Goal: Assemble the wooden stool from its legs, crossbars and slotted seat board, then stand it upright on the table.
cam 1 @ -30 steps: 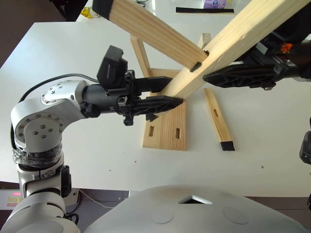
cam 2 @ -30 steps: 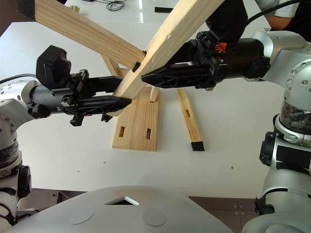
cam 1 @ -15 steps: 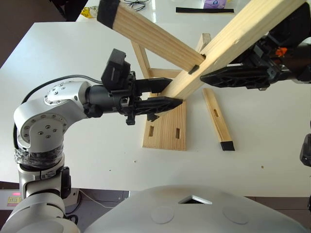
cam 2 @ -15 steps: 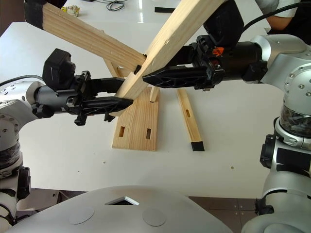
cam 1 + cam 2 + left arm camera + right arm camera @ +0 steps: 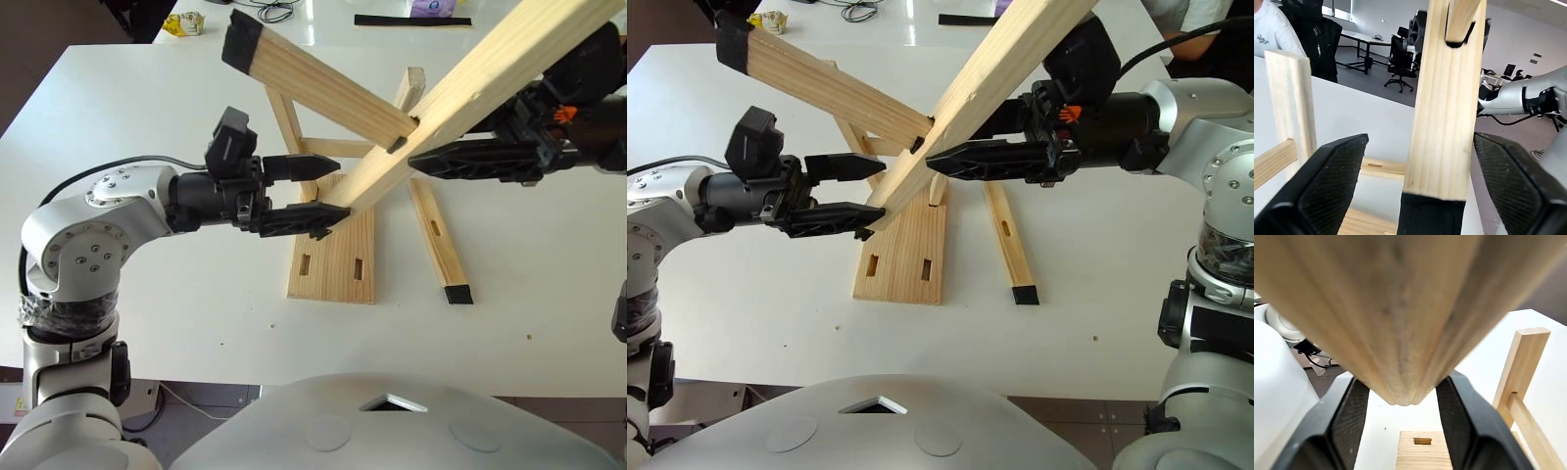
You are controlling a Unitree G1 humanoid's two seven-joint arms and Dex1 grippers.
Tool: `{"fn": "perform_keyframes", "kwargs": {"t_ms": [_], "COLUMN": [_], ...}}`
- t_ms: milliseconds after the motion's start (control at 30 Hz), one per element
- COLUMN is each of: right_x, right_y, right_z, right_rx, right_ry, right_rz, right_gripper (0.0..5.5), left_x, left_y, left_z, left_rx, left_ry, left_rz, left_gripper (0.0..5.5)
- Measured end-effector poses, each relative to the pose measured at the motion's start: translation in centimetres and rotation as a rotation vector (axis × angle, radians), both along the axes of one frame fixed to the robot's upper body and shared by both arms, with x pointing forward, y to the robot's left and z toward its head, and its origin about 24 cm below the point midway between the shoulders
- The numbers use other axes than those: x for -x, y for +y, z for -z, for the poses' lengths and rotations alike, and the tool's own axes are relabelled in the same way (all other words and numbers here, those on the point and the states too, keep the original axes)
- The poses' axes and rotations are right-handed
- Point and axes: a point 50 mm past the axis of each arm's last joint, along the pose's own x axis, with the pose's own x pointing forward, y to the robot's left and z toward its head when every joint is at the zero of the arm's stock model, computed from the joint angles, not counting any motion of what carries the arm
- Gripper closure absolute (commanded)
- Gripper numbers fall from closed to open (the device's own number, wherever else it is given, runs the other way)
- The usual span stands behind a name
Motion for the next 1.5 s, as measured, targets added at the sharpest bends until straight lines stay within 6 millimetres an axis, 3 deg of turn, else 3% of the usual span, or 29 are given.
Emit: {"fn": "perform_keyframes", "kwargs": {"t_ms": [167, 367, 667, 767, 900, 1167, 1500], "right_x": [0.0, 0.6, 2.1, 2.7, 2.9, 2.7, 2.7], "right_y": [-1.6, -2.0, -0.9, -0.9, -0.9, -1.3, -1.0], "right_z": [-1.4, -1.4, 4.7, 7.0, 8.4, 9.7, 9.6], "right_rx": [-0.009, 0.039, 0.237, 0.31, 0.358, 0.357, 0.349], "right_ry": [-0.048, -0.075, -0.017, 0.006, -0.033, -0.057, -0.058], "right_rz": [0.074, 0.096, 0.129, 0.137, 0.146, 0.14, 0.132], "right_gripper": [3.46, 3.46, 3.46, 3.46, 3.46, 3.46, 3.46], "left_x": [0.7, 1.5, 2.5, 1.9, 1.1, 0.6, 0.5], "left_y": [1.5, 3.2, 4.3, 5.3, 6.1, 6.2, 6.0], "left_z": [2.1, 2.4, 3.2, 3.3, 3.4, 3.0, 2.8], "left_rx": [-0.153, -0.23, -0.261, -0.291, -0.309, -0.298, -0.291], "left_ry": [-0.062, -0.14, -0.13, -0.137, -0.148, -0.175, -0.182], "left_rz": [-0.055, -0.103, -0.134, -0.188, -0.249, -0.279, -0.276], "left_gripper": [0.97, 0.97, 0.97, 0.97, 0.97, 0.97, 0.97]}}
